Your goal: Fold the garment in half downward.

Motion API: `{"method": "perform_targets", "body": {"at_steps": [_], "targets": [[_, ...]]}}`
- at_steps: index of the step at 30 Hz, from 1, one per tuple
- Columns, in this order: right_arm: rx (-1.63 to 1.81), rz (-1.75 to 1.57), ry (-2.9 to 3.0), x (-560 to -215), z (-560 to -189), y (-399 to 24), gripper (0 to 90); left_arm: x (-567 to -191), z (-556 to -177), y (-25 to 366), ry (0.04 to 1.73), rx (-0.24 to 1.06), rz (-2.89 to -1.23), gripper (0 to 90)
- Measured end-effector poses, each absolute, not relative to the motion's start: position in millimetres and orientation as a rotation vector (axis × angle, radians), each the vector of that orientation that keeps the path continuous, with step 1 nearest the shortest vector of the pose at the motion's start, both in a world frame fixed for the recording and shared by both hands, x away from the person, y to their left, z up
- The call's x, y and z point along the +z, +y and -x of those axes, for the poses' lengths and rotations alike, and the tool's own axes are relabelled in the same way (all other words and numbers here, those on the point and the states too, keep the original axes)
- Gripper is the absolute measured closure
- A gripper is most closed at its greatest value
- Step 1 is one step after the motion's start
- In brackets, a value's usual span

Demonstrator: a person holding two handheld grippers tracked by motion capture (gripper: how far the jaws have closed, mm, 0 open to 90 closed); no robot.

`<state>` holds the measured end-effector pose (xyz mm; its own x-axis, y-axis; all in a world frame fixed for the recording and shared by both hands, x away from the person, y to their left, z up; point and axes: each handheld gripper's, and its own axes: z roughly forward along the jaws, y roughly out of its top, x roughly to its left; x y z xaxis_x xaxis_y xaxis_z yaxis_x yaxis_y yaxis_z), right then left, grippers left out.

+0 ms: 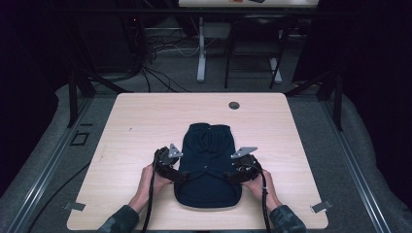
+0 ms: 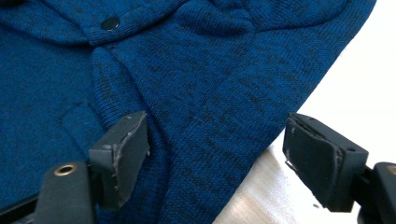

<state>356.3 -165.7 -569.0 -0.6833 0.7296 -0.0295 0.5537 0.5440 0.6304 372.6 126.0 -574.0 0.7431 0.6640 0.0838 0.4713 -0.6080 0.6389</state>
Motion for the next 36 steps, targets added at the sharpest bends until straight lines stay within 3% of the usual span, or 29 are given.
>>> {"method": "perform_targets", "body": {"at_steps": [24,30,32,36], "targets": [[0.860,-1.069,2.568,-569.5,-327.0,-161.7,25.5,-577.3,-350.1,132.5,0.810,0.270,-2.380,1.9],[0.871,-1.068,2.596,-568.8,-324.7,-163.3,20.6,-575.0,-349.3,135.3,0.788,0.216,-2.374,1.7],[0.893,-1.045,2.610,-564.9,-328.1,-166.9,17.7,-571.7,-352.3,138.0,0.776,0.142,-2.328,1.2],[0.907,-1.050,2.593,-559.9,-335.4,-170.6,17.3,-563.2,-362.6,139.7,0.790,0.172,-2.308,1.2]]}}
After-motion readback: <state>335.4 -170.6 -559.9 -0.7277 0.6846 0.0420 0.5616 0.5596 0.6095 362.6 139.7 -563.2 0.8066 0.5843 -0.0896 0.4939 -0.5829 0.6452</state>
